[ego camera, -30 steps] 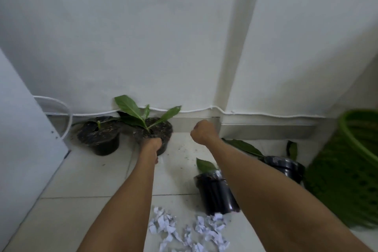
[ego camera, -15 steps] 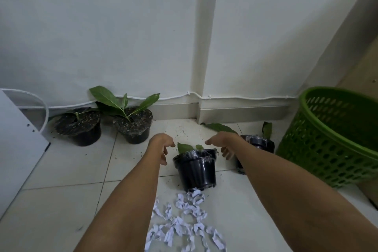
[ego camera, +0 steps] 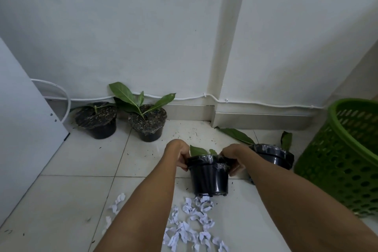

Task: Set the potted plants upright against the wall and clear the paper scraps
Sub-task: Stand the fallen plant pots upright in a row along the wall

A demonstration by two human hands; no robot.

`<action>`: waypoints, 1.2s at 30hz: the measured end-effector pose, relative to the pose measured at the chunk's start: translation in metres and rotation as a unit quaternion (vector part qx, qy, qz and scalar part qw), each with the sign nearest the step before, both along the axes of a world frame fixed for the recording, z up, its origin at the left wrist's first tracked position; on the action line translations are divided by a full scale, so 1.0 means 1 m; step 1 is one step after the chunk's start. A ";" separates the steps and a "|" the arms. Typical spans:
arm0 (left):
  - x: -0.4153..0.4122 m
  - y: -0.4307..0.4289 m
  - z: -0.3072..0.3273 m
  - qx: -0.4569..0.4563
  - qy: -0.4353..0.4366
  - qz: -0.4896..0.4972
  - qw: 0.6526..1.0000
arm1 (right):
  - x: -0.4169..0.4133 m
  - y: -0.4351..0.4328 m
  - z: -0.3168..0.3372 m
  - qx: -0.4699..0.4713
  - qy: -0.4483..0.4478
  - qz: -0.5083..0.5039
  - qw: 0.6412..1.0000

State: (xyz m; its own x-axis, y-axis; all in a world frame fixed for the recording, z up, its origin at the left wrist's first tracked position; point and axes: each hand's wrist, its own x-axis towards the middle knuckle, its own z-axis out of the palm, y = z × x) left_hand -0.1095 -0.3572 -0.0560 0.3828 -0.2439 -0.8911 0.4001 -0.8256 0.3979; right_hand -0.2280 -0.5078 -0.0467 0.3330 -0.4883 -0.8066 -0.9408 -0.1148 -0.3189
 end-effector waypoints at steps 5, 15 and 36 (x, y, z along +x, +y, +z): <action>0.008 -0.005 0.006 -0.050 -0.042 0.063 0.996 | 0.014 -0.003 0.009 -0.013 -0.022 -0.021 0.999; 0.042 -0.010 0.007 -0.185 -0.234 0.216 0.930 | 0.051 -0.002 0.025 -0.103 -0.199 -0.101 0.969; 0.094 -0.045 -0.034 -0.161 -0.401 0.180 0.884 | 0.105 -0.026 -0.017 -0.114 -0.358 -0.116 0.920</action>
State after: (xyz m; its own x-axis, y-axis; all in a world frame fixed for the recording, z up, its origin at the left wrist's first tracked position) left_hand -0.0155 -0.4017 -0.0902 0.9640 -0.1696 -0.2046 0.0963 -0.4948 0.8637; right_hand -0.1226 -0.5334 -0.0642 0.6041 -0.7424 -0.2896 -0.5071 -0.0777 -0.8584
